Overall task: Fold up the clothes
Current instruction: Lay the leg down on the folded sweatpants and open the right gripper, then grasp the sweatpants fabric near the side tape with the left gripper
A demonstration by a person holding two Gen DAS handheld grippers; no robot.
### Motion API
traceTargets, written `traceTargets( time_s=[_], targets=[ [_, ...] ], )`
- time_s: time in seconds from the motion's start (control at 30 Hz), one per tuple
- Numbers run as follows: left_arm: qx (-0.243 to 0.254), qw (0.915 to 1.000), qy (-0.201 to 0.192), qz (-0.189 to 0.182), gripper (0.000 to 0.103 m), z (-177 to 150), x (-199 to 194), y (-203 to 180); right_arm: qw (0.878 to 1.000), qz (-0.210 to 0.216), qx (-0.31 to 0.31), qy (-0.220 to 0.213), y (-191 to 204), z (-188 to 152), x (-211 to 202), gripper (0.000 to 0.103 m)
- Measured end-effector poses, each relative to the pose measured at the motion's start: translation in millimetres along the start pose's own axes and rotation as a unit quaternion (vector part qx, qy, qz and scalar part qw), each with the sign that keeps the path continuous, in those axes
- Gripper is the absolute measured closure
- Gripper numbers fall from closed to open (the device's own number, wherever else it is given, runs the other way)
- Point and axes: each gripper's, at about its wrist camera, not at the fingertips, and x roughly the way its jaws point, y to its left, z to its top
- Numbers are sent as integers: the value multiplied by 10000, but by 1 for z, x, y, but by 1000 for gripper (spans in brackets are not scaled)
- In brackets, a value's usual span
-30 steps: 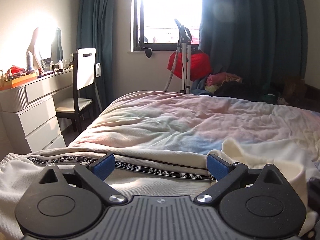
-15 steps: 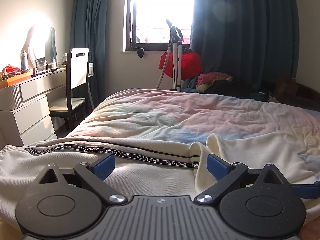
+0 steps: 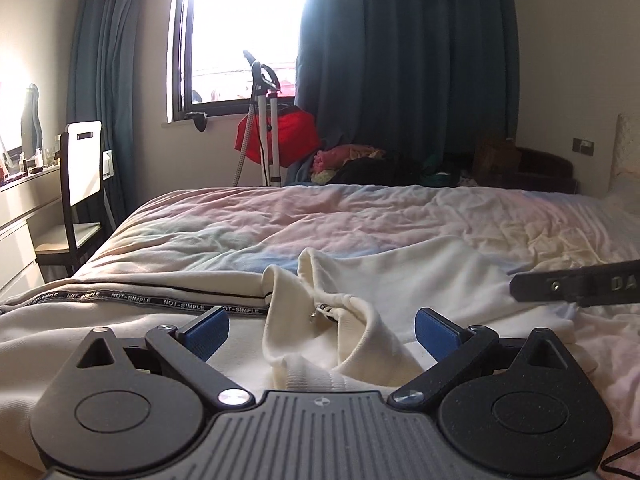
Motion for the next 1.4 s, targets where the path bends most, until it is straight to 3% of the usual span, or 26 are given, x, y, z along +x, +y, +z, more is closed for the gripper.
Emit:
traceTargets(
  time_s=[0.1, 0.2, 0.43, 0.6, 0.83, 0.9, 1.0, 1.1, 1.13, 1.17, 1.23, 1.4],
  targets=[
    [25, 9998, -103, -184, 5, 1, -3, -5, 9982, -302, 33, 518, -9, -10, 28, 61],
    [-29, 9986, 1, -521, 16, -2, 0, -8, 9962, -316, 213, 787, -17, -17, 45, 63],
    [12, 9964, 182, -833, 34, -8, 9, -13, 9962, -249, 403, 728, -18, -14, 37, 62],
    [198, 9929, 818, -845, 34, -17, 27, -17, 9956, -162, 587, 717, -20, -14, 32, 61],
    [-615, 9857, 1086, -1131, 36, -18, 38, 4, 9959, -202, 512, 721, -18, -15, 33, 61],
    [-645, 9856, 1065, -1142, 39, -17, 38, 6, 9958, -197, 534, 717, -19, -15, 33, 61],
    [-581, 9865, 976, -1182, 47, -15, 37, 7, 9957, -195, 556, 713, -19, -15, 33, 61],
    [-600, 9871, 927, -1158, 61, -15, 37, 6, 9956, -185, 577, 713, -20, -15, 34, 61],
    [-595, 9874, 919, -1143, 67, -15, 36, 6, 9956, -180, 584, 713, -20, -15, 34, 61],
    [-588, 9879, 922, -1097, 80, -15, 35, 7, 9955, -175, 592, 714, -21, -15, 34, 61],
    [-618, 9877, 1024, -1011, 92, -11, 32, 10, 9955, -165, 607, 715, -21, -15, 35, 61],
    [-1209, 9761, 1406, -1138, 94, -2, 21, 24, 9952, -139, 645, 719, -23, -15, 36, 63]
  ],
)
